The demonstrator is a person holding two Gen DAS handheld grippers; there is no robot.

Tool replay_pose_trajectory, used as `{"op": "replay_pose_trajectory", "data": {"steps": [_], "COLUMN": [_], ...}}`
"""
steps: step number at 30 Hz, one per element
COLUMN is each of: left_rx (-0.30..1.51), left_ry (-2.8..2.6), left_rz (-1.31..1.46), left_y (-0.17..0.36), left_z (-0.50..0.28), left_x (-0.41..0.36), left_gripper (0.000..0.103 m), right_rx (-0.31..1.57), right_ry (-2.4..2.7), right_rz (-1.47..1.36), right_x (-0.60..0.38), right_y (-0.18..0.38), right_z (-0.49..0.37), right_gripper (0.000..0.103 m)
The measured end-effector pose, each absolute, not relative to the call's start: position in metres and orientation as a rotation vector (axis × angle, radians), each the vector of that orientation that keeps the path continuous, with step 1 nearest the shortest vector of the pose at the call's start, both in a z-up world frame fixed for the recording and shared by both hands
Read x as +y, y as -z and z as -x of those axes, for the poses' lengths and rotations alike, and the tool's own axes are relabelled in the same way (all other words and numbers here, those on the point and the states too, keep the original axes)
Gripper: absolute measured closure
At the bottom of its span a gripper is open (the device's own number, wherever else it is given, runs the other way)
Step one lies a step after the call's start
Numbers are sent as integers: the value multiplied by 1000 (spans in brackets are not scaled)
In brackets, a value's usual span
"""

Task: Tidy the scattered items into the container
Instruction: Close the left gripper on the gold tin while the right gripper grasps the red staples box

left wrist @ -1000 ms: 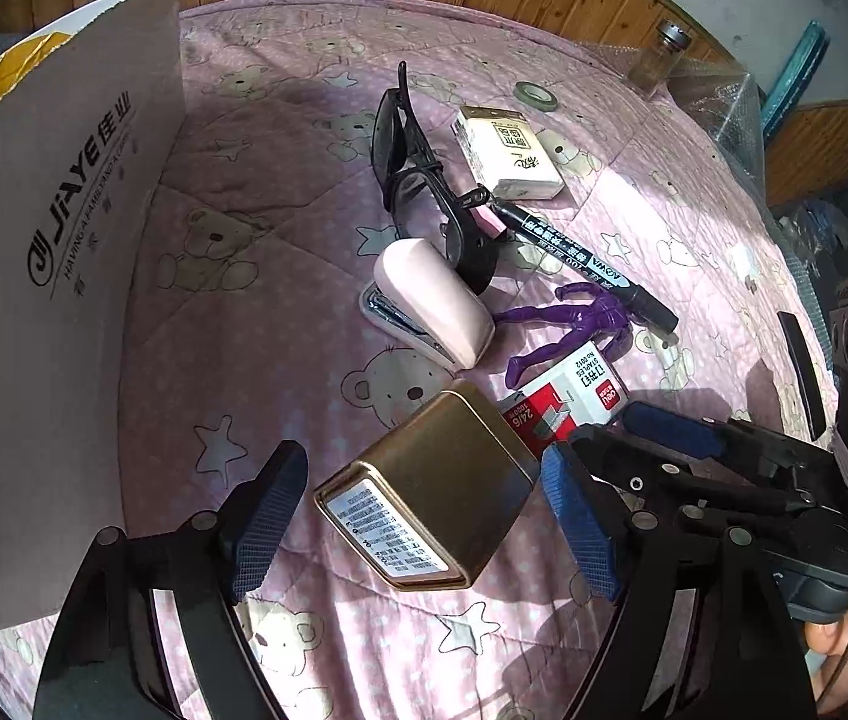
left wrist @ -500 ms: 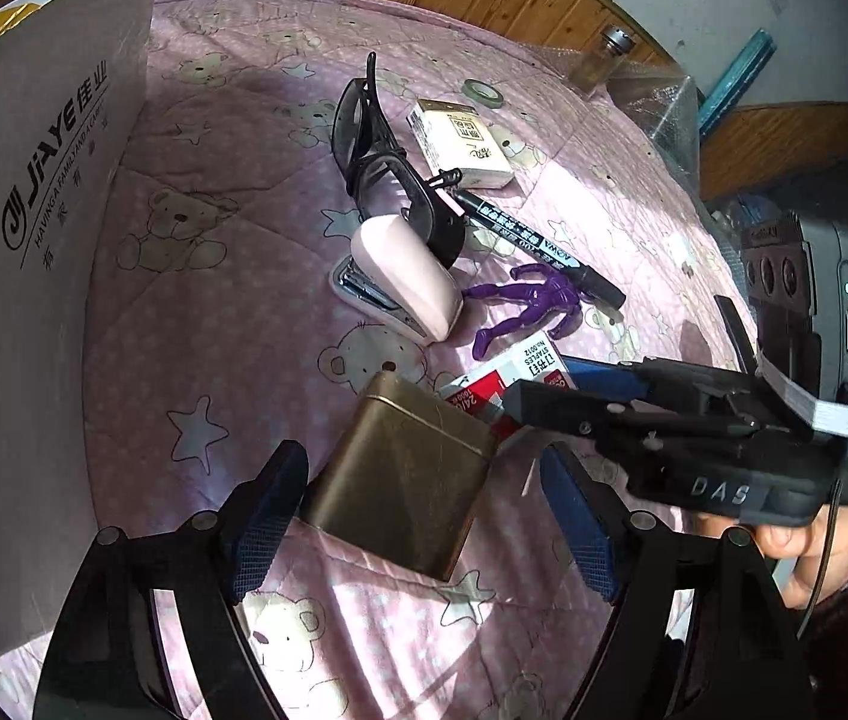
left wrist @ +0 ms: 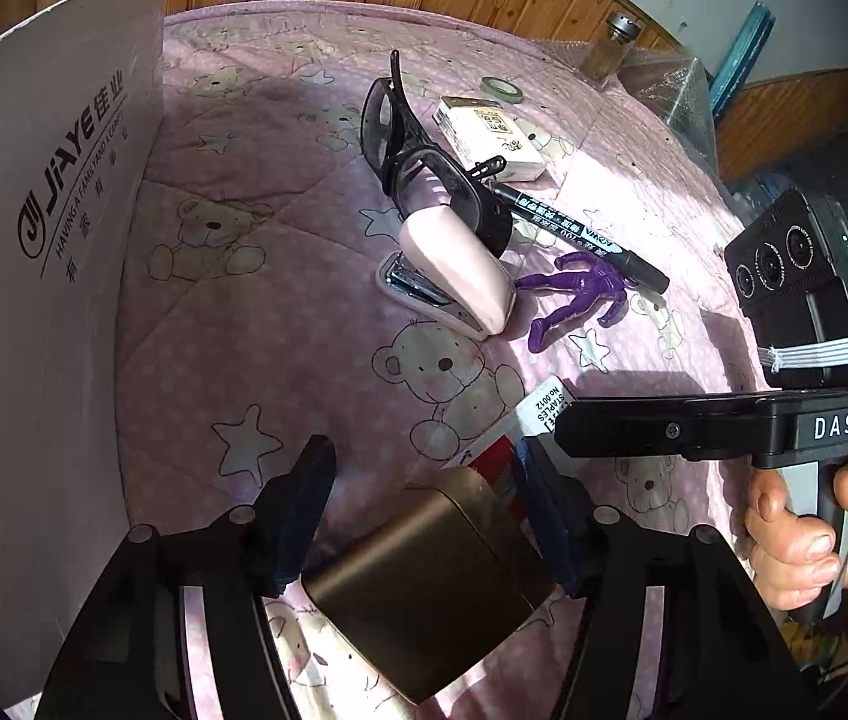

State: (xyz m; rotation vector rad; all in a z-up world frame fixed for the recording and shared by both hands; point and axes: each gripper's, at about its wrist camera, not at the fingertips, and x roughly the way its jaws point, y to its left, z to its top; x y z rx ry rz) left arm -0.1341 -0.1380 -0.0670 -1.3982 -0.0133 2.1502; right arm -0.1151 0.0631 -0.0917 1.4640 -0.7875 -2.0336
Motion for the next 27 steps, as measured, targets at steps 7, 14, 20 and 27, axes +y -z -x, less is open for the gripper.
{"op": "replay_pose_trajectory", "data": {"steps": [7,14,20,27], "left_rx": [53,157,189,278], "left_ry": [-2155,-2159,-2132,-2123], "left_rz": [1350,1284,1235,1151], "left_y": [59,64,66,55], "left_z": [110,94,92,93], "left_x": [-145,-145,-148,-142], "left_gripper": [28,28,28,28], "right_rx": [-762,86,800,984], "right_ry": [2109,2217,1875,1634], "right_rz": [-1528,-1452,-1222,-1145], "right_x": [56,13,-28,-58], "right_y": [77,44,37,65], "right_z": [102,94,89,104], "right_gripper": [43,36,36,36]}}
